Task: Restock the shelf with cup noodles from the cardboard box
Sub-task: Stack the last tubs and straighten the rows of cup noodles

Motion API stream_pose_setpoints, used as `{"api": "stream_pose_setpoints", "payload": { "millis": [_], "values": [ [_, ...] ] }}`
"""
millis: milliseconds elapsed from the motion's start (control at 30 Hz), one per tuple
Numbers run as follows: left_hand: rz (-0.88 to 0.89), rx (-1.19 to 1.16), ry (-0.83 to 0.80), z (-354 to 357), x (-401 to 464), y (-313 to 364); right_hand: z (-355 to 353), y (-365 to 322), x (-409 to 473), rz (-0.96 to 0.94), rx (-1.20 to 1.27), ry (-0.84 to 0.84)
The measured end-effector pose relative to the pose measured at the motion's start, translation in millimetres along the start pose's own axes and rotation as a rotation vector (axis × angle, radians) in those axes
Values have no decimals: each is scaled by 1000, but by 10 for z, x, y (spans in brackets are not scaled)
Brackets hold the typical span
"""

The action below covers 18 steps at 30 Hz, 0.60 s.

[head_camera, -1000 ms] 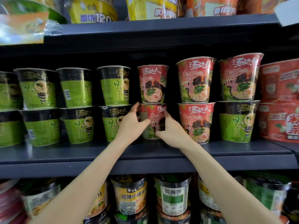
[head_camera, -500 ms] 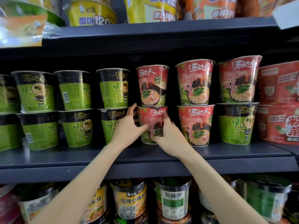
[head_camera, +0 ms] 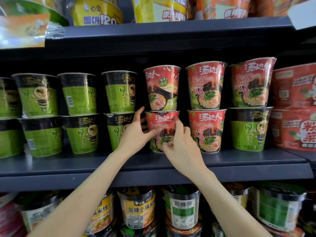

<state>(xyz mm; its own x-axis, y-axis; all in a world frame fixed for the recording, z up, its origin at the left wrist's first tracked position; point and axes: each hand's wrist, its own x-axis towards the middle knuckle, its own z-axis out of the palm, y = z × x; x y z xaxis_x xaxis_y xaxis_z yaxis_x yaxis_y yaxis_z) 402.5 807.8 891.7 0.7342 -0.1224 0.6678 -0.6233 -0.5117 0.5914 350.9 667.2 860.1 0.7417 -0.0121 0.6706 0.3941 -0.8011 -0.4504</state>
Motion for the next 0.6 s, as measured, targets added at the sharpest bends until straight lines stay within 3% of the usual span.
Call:
{"api": "stream_pose_setpoints", "payload": {
  "millis": [100,200,333,400,600],
  "values": [
    [1,-6,-17,10,7,-5,5,-11,67,32,-75,97],
    [-8,0,-23,-5,-14,19,28,-42,157,63,-82,75],
    [110,113,163,-99,-71,165,89,-71,237,94,-24,63],
    [165,1,224,-162,15,295,118,-72,264,100,-21,73],
    [-44,-324,-31,-145,554,392,122,-41,280,100,-68,74]
  ]
}}
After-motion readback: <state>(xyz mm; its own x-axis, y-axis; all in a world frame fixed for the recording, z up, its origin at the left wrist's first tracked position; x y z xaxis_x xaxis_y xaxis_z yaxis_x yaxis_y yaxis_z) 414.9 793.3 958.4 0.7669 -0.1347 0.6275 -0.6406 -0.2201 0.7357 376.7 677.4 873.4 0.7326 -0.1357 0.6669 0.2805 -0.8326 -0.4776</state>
